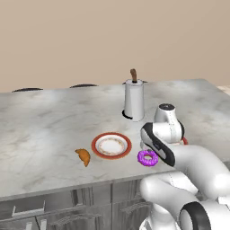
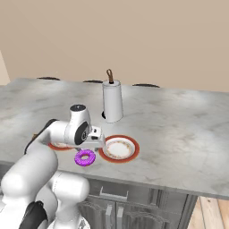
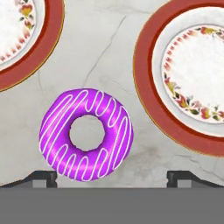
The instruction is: Place the pastries on the plates.
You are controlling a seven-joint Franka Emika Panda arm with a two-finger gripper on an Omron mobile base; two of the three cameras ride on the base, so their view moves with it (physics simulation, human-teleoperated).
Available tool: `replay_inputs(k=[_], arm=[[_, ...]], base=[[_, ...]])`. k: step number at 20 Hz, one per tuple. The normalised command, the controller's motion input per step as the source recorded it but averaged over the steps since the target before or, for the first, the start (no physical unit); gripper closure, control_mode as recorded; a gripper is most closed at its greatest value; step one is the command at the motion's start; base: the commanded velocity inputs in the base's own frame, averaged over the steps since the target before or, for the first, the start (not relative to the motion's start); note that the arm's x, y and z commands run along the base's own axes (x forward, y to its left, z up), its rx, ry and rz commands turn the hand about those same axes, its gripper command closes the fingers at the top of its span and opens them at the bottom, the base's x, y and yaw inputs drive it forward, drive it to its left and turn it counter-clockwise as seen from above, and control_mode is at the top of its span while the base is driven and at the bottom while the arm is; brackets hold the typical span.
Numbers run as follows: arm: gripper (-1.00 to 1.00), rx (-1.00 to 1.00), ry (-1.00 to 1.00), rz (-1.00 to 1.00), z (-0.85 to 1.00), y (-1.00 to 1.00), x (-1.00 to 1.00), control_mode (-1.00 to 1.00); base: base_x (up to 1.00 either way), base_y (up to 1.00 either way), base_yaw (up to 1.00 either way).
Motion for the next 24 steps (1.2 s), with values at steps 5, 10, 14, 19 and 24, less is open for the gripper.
replay_inputs(k=[5,10,14,19,24], arm=[[-1.00,0.00,0.08,0.00,-0.30,0.00,0.25,-1.00],[-1.00,0.00,0.06,0.00,-0.25,-0.03,0.10,-1.00],[-1.00,0.00,0.04,0.00,-0.23,-0.05,0.01,-1.00],[-1.00,0.00,0.04,0.00,-0.28,-0.01,0.00,-1.00],[-1.00,0.00,0.02,0.00,-0.23,0.00,0.00,-1.00]], base=[[0.00,0.00,0.00],[0.00,0.00,0.00],[0.00,0.00,0.00],[0.00,0.00,0.00],[0.00,0.00,0.00]])
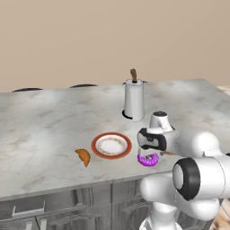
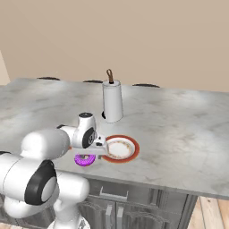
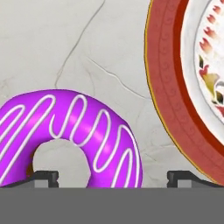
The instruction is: Place the pastries on the plates.
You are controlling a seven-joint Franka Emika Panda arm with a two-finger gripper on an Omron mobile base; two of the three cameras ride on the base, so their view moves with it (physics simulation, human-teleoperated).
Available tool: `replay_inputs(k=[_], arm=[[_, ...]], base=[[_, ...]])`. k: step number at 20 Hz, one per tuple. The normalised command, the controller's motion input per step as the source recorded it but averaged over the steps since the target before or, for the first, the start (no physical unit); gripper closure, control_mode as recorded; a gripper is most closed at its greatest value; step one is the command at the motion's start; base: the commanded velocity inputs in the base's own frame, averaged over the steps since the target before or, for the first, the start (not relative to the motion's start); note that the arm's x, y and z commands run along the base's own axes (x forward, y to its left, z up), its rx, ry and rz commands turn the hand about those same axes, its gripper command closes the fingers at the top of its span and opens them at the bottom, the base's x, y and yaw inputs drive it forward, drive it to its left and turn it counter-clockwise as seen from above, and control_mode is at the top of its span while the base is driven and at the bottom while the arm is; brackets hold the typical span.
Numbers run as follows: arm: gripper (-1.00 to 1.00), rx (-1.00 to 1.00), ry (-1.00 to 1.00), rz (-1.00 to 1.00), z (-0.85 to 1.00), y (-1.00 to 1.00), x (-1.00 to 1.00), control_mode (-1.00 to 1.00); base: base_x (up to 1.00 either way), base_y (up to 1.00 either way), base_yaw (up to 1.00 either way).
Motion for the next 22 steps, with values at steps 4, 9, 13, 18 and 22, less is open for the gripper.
replay_inputs(k=[4,9,13,18,22], arm=[[-1.00,0.00,0.00,0.00,-0.23,0.00,0.00,-1.00],[-1.00,0.00,0.00,0.00,-0.22,0.00,0.00,-1.00],[1.00,0.00,0.00,0.00,-0.01,0.00,0.00,-1.00],[1.00,0.00,-0.07,0.00,0.39,0.00,-0.09,-1.00],[1.00,0.00,-0.06,-0.02,0.89,-0.15,0.00,-1.00]], base=[[0.00,0.00,0.00],[0.00,0.00,0.00],[0.00,0.00,0.00],[0.00,0.00,0.00],[0.00,0.00,0.00]])
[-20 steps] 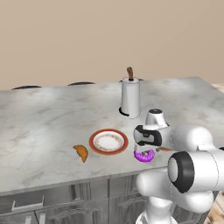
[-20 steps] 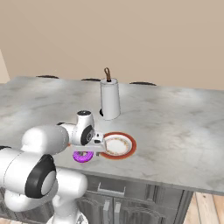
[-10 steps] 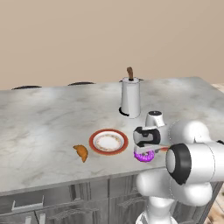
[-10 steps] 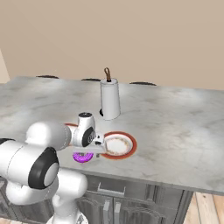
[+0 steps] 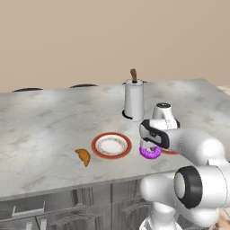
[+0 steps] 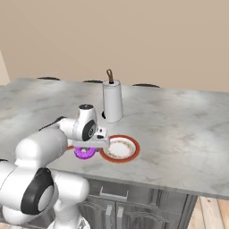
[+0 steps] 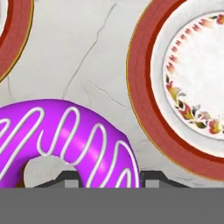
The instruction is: Place the pastries on the plates.
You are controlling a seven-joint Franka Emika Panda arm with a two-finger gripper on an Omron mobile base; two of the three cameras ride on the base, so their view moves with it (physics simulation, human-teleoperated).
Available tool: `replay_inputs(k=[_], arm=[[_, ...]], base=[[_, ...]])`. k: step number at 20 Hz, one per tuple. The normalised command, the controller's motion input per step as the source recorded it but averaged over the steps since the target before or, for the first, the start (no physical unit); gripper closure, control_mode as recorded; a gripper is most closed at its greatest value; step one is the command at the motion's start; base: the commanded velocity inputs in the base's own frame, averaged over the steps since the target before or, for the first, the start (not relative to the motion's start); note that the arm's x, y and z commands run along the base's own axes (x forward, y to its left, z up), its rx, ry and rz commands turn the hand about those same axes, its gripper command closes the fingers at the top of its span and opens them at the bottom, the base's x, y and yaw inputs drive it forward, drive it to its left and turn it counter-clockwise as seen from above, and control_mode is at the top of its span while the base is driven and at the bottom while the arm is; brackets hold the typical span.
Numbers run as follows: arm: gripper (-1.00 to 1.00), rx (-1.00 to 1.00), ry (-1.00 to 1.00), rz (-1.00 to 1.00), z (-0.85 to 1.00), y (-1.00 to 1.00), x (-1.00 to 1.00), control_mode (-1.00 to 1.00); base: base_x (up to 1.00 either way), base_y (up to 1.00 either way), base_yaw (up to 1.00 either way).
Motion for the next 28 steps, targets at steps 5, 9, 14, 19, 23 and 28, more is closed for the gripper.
replay_inputs(k=[5,9,14,19,23,28], arm=[[1.00,0.00,0.00,-0.05,0.43,-0.42,0.40,-1.00],[1.00,0.00,0.00,-0.08,0.04,-0.67,0.67,-1.00],[1.00,0.01,0.01,-0.05,0.10,-0.65,0.72,-1.00],[1.00,0.00,0.00,-0.04,-0.08,-0.33,0.23,-1.00],[1.00,0.00,0.00,-0.01,-0.22,-0.01,0.00,-1.00],[1.00,0.00,0.00,0.00,-0.22,-0.07,0.00,-1.00]], base=[[0.00,0.00,0.00],[0.00,0.00,0.00],[0.00,0.00,0.00],[0.00,0.00,0.00],[0.00,0.00,0.00],[0.00,0.00,0.00]])
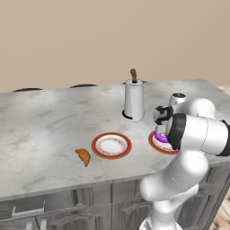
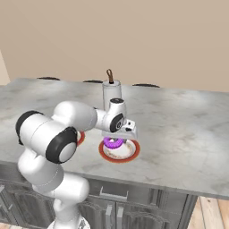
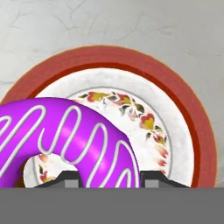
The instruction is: Place the pastries on the plates.
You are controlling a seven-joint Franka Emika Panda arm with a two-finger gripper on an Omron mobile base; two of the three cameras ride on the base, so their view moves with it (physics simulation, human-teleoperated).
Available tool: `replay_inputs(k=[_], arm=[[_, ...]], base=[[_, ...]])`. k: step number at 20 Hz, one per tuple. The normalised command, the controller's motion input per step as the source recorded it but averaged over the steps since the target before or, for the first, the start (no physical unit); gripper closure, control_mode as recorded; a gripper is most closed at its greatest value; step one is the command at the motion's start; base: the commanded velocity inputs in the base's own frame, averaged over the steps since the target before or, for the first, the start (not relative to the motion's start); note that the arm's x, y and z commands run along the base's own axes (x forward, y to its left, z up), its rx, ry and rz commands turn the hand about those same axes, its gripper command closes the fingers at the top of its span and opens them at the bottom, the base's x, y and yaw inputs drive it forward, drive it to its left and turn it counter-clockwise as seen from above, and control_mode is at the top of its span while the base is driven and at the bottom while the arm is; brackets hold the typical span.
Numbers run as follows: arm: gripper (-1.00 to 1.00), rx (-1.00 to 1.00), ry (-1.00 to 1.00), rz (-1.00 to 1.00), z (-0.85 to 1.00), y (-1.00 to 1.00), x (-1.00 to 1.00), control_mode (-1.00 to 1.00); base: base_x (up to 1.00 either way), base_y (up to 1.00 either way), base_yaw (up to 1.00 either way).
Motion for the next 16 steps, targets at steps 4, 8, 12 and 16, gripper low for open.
replay_inputs(k=[4,8,12,16], arm=[[1.00,0.00,0.00,0.00,-0.27,-0.04,0.00,-1.00],[1.00,0.00,0.00,0.00,-0.18,-0.01,0.00,-1.00],[-1.00,0.00,0.00,0.00,-0.03,-0.07,0.00,-1.00],[-1.00,0.00,-0.04,0.00,0.06,-0.10,0.00,-1.00]], base=[[0.00,0.00,0.00],[0.00,0.00,0.00],[0.00,0.00,0.00],[0.00,0.00,0.00]])
